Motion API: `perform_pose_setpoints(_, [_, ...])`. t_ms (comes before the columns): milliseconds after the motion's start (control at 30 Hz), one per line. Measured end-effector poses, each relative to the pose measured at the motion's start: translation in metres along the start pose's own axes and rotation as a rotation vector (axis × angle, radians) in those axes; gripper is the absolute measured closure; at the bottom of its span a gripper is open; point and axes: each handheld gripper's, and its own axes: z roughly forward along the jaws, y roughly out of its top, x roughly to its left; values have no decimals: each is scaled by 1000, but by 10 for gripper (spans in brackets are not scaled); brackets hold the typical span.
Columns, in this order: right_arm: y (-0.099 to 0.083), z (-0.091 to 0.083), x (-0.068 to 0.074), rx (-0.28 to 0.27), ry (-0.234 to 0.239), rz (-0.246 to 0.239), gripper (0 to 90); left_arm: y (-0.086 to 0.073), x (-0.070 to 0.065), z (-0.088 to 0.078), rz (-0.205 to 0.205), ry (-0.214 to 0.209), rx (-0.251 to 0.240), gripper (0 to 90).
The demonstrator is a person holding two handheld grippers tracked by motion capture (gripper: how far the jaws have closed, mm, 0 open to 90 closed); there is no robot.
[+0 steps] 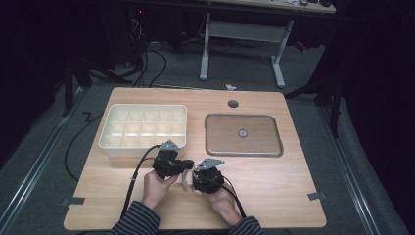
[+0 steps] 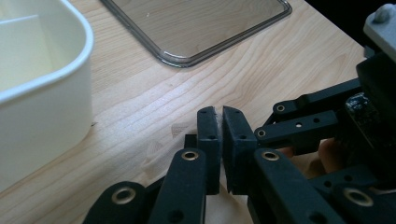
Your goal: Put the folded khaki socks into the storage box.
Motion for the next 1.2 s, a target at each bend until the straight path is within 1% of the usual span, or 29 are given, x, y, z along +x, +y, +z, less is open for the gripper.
perform_pose_setpoints(100, [0,0,0,2,-3,-8,702,0,1,-3,12,12,1,869])
perform_pose_setpoints(167, [0,0,1,-2,-2,-11,702,0,2,-3,9,13,0,869])
perform_pose_setpoints(267, [1,0,0,3,4,-2,698,0,1,-3,12,13,-2,869])
perform_pose_setpoints(467, [1,2,-3,-6,12,15,674,0,2,-1,8,17,-10,868])
perform_pose_setpoints(500, [1,3,-3,-7,16,25,667,0,2,-1,7,18,-9,868])
perform_pose_setpoints(533, [1,3,-4,-11,17,22,661,0,2,0,8,21,-9,868])
perform_pose_setpoints(600, [1,3,-4,-8,11,33,638,0,1,1,22,31,-2,868])
perform_pose_setpoints(633, [1,2,-4,-5,7,35,629,-1,0,3,35,38,7,868])
perform_pose_setpoints(700, [1,0,-3,-5,-7,30,613,-2,0,4,44,47,16,868])
perform_pose_setpoints(733, [1,-2,-3,-2,-20,27,600,-2,0,5,41,47,17,867])
perform_pose_setpoints(800, [1,-6,-3,-3,-24,31,585,-2,-1,6,44,50,16,867])
perform_pose_setpoints(933, [0,-18,-3,-25,-35,24,584,-3,-3,7,58,64,20,867])
perform_pose_setpoints(1033, [-3,-28,-1,-45,-34,23,606,-4,-6,8,71,76,26,867])
perform_pose_setpoints(1067, [-5,-33,-1,-60,-34,21,624,-4,-6,9,70,76,25,867])
perform_pose_setpoints(1200, [-9,-46,0,-85,-29,18,657,-4,-6,12,71,76,30,866])
